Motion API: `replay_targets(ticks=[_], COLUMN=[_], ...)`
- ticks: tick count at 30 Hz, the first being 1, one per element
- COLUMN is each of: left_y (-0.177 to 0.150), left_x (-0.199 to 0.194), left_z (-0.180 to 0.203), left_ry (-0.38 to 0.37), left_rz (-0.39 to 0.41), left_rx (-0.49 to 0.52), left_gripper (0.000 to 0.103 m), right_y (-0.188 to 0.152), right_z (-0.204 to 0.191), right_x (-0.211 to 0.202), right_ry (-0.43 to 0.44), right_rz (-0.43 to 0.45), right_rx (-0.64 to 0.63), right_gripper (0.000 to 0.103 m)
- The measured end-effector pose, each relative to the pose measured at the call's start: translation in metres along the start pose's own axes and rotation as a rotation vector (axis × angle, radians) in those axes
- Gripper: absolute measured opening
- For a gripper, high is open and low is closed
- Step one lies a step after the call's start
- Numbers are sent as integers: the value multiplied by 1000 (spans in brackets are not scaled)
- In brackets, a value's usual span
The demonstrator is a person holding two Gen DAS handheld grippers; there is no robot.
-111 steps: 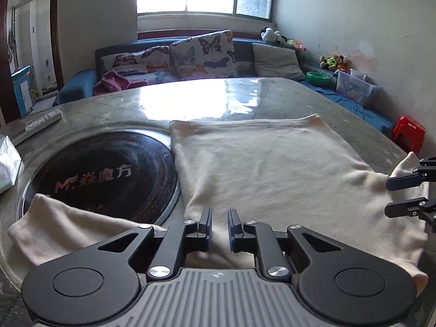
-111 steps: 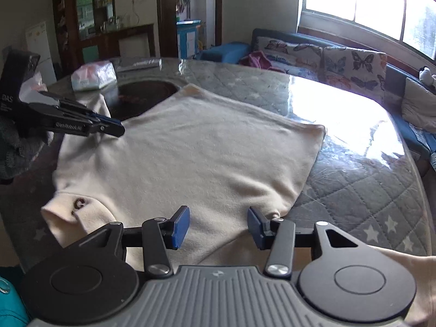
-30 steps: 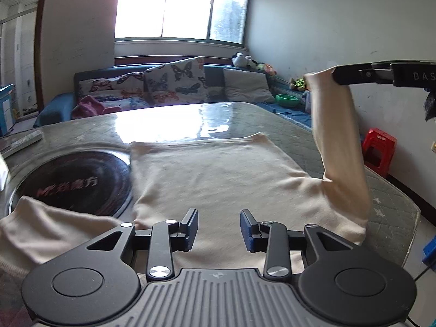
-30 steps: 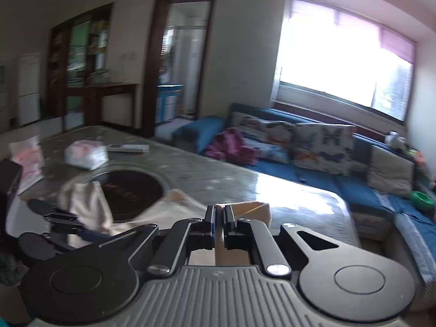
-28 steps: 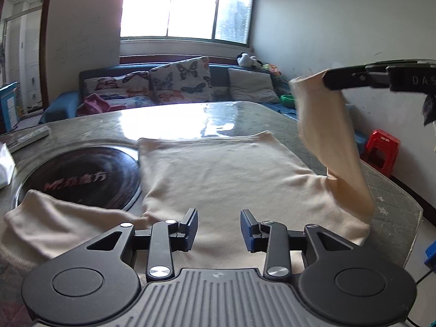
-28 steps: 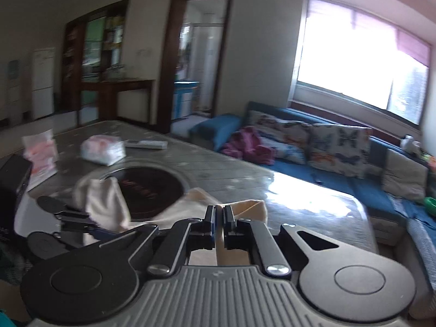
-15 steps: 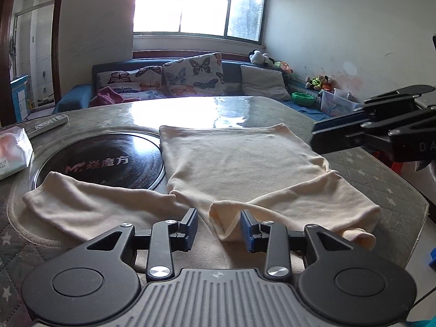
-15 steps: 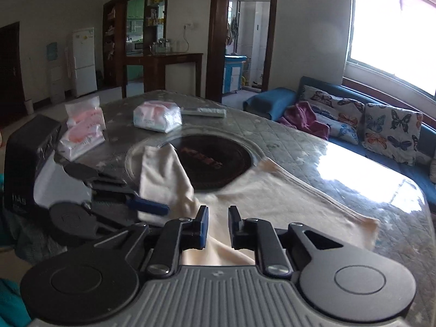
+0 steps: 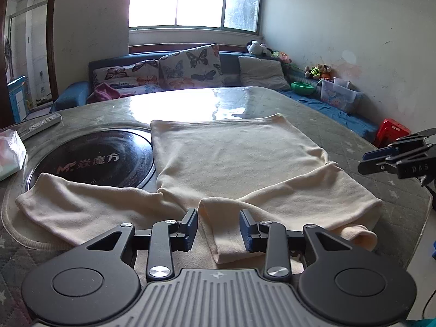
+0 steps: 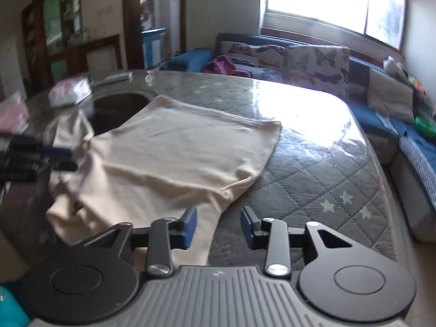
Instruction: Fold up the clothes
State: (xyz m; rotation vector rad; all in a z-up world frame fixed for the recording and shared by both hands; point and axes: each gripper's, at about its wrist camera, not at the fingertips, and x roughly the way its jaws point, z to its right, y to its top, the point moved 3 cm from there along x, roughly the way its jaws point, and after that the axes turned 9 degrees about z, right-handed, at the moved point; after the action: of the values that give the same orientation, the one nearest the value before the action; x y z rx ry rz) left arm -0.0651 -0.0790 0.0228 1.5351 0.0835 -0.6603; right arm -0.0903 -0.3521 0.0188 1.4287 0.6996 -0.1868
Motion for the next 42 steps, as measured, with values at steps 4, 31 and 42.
replay_targets(ticks=[4,31,42], left_y=[5,12,16], left_x=[7,23,29], left_z=[2,-6,0], left_ry=[0,-2,13], left_rz=[5,-49,15], left_rx=[5,-24,39], left_gripper=[36,33,3], right_y=[6,9,5], right_z=[0,-1,19], right_x=[22,44,32], right_ry=[48,144,29], right_rz=[1,-27,23], right_rx=[-11,-218,-101], right_gripper=[31,3,0])
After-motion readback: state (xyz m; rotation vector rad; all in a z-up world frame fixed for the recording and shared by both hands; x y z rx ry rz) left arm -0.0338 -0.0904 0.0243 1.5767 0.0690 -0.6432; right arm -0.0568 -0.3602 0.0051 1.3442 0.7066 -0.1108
